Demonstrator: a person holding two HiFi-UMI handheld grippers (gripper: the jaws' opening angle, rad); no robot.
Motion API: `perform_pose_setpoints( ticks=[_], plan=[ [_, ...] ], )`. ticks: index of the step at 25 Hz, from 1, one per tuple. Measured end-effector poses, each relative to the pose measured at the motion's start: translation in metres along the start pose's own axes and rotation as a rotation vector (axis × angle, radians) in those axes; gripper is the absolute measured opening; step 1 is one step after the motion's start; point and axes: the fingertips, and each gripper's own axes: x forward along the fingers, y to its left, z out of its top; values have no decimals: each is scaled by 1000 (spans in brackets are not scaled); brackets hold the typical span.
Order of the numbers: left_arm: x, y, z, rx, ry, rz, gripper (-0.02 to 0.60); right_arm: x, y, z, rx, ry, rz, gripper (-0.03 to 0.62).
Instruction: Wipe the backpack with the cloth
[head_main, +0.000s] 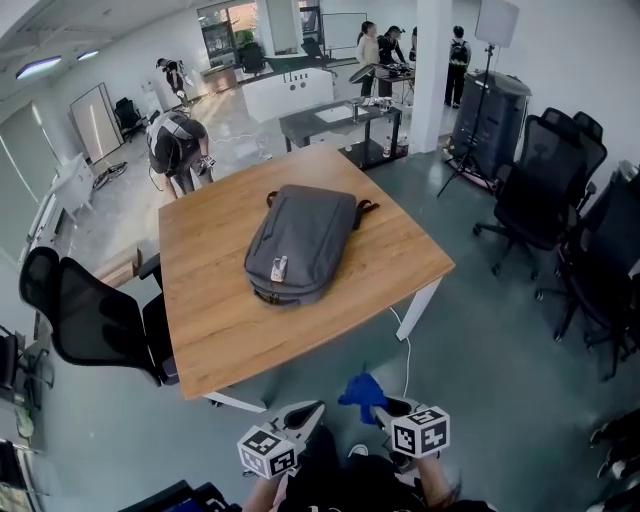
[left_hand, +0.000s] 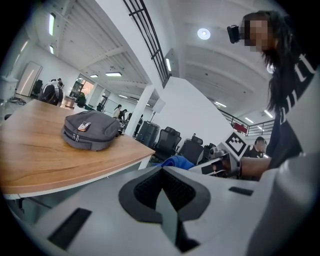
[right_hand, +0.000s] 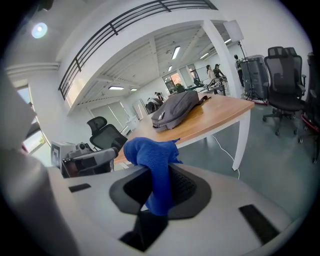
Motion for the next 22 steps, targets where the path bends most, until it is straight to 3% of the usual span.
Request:
perform_pose_setpoints(
  ticks=[22],
  plan=[
    [-25, -12, -2, 10, -55, 57, -2, -6, 14, -17, -120, 56, 12, 78]
  ],
)
